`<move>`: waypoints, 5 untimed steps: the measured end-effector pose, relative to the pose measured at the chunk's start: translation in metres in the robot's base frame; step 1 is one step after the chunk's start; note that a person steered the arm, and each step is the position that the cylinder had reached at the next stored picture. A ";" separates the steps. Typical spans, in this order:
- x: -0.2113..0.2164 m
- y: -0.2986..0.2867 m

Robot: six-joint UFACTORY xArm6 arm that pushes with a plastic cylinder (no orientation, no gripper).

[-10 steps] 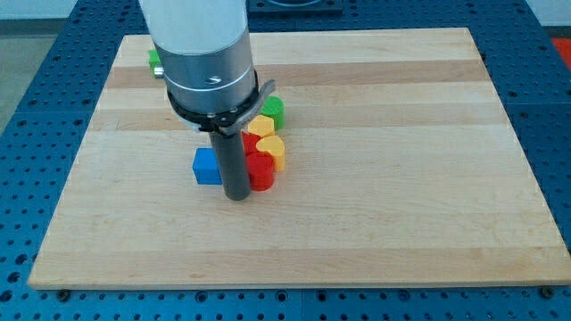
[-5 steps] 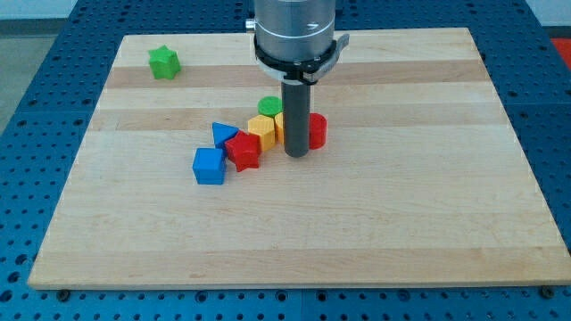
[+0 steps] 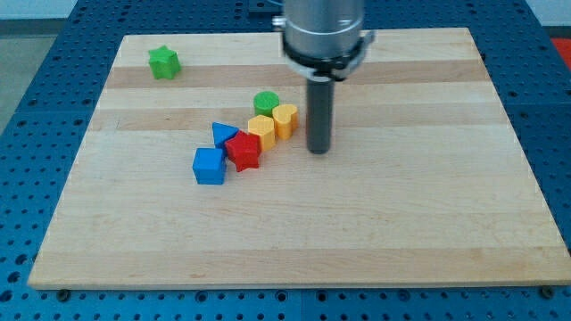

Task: Separate the red circle from the group of blocks

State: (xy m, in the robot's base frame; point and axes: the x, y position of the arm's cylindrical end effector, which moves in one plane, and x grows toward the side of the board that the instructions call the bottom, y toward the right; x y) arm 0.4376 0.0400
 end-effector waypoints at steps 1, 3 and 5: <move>-0.026 0.001; -0.053 -0.002; -0.090 -0.004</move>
State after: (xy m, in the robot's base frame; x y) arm 0.3480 0.0356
